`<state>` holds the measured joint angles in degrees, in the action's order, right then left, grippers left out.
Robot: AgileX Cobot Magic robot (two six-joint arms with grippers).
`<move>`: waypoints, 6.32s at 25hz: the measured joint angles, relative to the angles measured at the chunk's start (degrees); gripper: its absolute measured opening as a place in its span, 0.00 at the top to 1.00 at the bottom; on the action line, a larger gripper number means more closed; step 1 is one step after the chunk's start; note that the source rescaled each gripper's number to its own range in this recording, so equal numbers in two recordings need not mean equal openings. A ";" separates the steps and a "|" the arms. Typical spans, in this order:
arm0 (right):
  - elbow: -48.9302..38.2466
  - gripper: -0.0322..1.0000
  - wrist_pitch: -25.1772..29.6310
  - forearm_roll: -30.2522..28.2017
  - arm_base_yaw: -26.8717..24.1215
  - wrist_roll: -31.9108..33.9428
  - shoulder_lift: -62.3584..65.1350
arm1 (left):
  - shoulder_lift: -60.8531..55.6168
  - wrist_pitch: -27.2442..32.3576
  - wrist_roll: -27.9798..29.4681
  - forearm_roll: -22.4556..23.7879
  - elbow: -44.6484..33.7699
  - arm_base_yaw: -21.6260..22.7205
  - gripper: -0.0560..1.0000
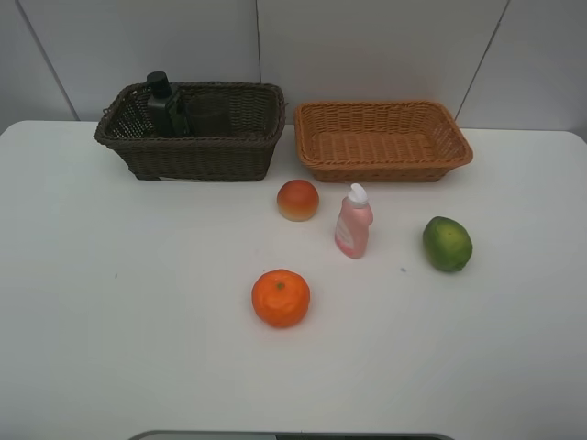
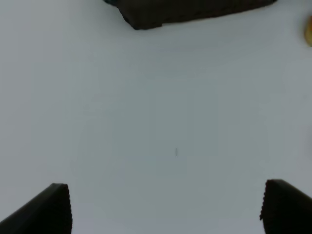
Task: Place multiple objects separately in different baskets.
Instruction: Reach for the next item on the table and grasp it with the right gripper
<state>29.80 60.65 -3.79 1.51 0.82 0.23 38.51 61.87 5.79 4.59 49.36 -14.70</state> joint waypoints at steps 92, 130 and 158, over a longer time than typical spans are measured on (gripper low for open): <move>0.00 0.14 -0.05 0.00 0.00 0.18 -0.66 | -38.94 -0.67 -3.50 -5.40 -20.40 16.02 0.00; 27.27 0.00 -12.60 -0.74 9.98 -0.21 -89.42 | -38.94 -0.72 -3.50 -5.40 -20.40 16.02 0.00; 24.88 0.00 -23.24 3.07 10.76 4.37 -106.91 | -38.94 -0.72 -3.50 -5.40 -20.40 16.02 0.00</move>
<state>54.68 37.41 -0.71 12.27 5.19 -106.68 -0.43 61.15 2.29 -0.81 28.95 1.32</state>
